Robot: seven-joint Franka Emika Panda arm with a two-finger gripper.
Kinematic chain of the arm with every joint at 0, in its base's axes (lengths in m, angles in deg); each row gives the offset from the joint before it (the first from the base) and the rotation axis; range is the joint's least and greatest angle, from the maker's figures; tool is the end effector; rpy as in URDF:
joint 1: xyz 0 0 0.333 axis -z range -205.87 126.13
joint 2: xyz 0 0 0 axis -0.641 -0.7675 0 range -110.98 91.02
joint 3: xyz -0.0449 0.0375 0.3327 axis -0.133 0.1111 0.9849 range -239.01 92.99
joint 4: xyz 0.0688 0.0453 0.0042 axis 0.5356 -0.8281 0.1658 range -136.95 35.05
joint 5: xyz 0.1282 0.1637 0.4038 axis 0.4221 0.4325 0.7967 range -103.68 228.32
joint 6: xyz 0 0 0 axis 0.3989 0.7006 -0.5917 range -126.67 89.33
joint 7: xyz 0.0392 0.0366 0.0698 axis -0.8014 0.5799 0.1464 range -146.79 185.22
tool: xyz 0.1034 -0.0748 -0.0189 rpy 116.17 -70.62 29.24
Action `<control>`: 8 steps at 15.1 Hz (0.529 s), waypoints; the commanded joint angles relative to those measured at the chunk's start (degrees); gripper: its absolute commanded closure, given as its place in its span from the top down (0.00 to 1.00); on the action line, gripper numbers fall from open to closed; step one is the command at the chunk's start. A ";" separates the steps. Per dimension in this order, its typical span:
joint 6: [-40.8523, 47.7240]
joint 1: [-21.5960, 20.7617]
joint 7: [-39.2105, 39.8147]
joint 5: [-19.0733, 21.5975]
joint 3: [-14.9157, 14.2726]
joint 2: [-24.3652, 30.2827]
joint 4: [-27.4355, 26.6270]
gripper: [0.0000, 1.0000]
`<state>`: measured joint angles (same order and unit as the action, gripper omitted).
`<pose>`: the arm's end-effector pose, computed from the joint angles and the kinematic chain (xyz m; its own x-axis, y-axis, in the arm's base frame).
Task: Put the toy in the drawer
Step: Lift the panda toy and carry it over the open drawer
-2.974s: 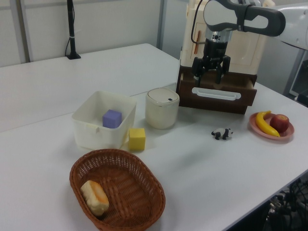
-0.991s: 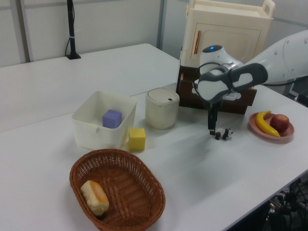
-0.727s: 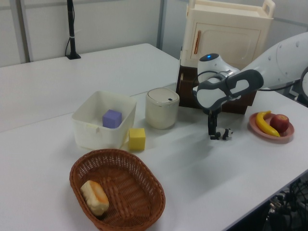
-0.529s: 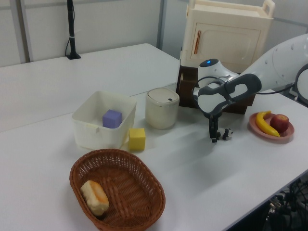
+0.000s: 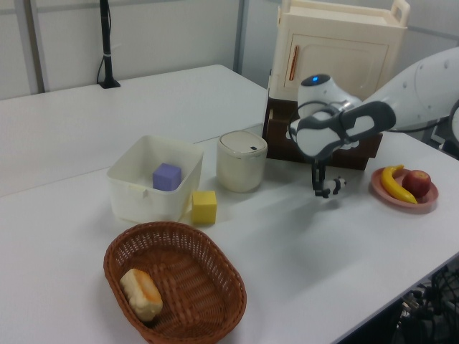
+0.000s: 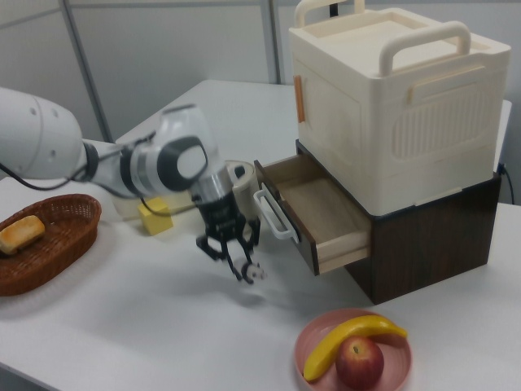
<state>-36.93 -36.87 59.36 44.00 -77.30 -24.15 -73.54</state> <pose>0.6488 -0.0993 0.3109 0.7178 0.6627 -0.2136 0.6954 -0.6977 0.1721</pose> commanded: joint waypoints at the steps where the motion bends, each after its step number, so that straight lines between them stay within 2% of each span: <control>1: 9.66 -2.20 0.90 7.66 0.33 5.29 6.74 0.00; 4: 14.43 -2.66 0.38 11.80 0.25 5.12 15.10 0.00; 7: 13.56 -1.95 0.20 12.61 -0.63 4.68 18.54 0.00; 8: 12.42 -0.47 0.11 12.61 -0.63 4.33 19.68 0.00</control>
<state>-24.08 -39.08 59.34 55.24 -76.94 -18.36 -57.45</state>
